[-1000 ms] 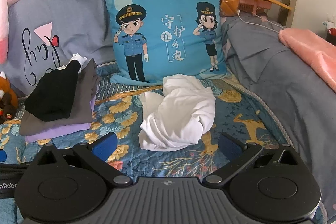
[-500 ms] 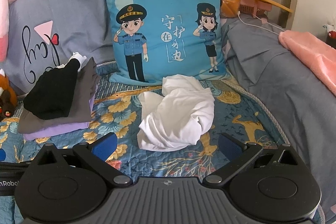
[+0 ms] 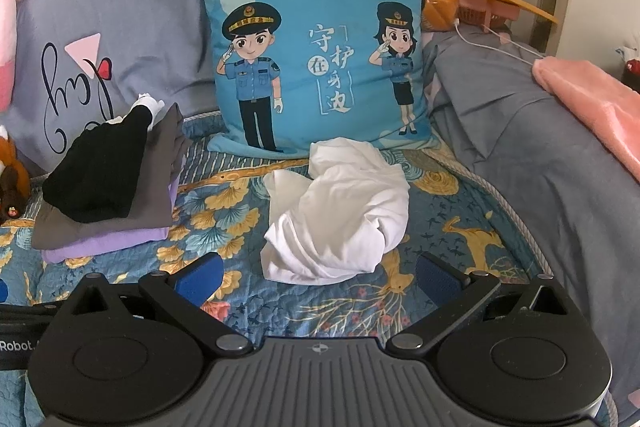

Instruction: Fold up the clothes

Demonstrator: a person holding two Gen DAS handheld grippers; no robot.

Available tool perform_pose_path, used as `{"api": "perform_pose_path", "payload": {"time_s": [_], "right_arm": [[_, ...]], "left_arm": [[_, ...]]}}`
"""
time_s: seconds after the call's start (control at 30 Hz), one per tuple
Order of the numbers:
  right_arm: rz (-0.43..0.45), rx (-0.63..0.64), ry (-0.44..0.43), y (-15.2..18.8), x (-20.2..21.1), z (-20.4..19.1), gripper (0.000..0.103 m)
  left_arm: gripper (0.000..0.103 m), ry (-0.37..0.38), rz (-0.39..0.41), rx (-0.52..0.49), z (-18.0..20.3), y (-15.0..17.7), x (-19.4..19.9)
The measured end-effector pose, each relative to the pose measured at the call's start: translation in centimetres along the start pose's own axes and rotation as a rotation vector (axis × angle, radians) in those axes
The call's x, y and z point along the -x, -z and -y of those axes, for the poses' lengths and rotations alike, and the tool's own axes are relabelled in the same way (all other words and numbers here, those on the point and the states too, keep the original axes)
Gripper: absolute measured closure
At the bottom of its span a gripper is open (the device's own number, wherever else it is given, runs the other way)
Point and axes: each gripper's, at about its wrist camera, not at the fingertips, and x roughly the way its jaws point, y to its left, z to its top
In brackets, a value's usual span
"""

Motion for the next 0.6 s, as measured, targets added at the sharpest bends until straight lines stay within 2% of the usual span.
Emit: {"api": "perform_pose_path", "payload": {"time_s": [0.6], "right_arm": [[-0.006, -0.005, 0.000, -0.02, -0.20, 0.18, 0.000]], "left_arm": [[0.000, 0.007, -0.018, -0.001, 0.04, 0.10, -0.53]]}}
